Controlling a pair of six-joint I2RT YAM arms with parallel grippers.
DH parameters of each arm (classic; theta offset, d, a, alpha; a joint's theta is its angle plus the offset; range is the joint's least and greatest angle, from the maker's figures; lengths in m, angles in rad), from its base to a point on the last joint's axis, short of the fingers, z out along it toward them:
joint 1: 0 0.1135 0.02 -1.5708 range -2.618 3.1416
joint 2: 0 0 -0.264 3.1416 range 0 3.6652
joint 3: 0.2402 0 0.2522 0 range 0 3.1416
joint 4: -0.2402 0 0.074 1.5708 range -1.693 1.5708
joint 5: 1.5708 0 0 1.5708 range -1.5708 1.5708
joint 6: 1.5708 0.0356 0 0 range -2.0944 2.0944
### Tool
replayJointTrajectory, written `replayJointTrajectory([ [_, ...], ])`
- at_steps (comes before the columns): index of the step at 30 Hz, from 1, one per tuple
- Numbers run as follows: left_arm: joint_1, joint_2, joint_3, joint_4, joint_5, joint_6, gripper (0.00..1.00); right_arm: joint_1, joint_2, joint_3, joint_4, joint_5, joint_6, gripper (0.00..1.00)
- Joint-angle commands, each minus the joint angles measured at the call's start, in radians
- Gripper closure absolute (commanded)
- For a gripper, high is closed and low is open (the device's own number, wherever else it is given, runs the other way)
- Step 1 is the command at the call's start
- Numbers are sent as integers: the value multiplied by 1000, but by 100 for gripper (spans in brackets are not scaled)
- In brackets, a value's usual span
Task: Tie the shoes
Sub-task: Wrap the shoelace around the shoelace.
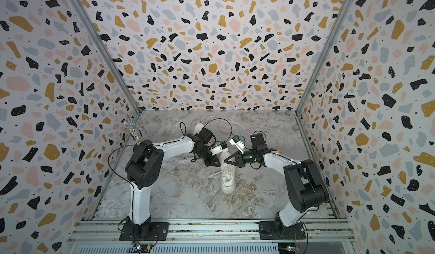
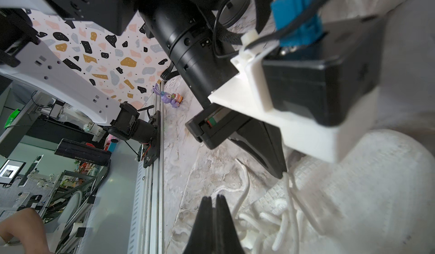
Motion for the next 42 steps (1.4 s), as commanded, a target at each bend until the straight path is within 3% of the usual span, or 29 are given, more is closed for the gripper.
replayJointTrajectory([
  [1, 35, -85, -32, 13, 54, -19, 100, -5, -54, 34, -17, 8, -16, 100],
  [14, 66, -229, -121, -155, 157, 82, 100, 4, -40, 53, 80, 104, 140, 100],
  [23, -14, -256, -111, -220, 247, 49, 100, 5, 25, 92, 71, 121, 192, 100],
  [31, -81, -215, -62, -220, 395, -36, 100, 5, 58, 103, 51, 111, 172, 100],
  [42, -164, -145, -12, 33, 382, -332, 100, 5, 82, 119, 37, 74, 153, 100],
])
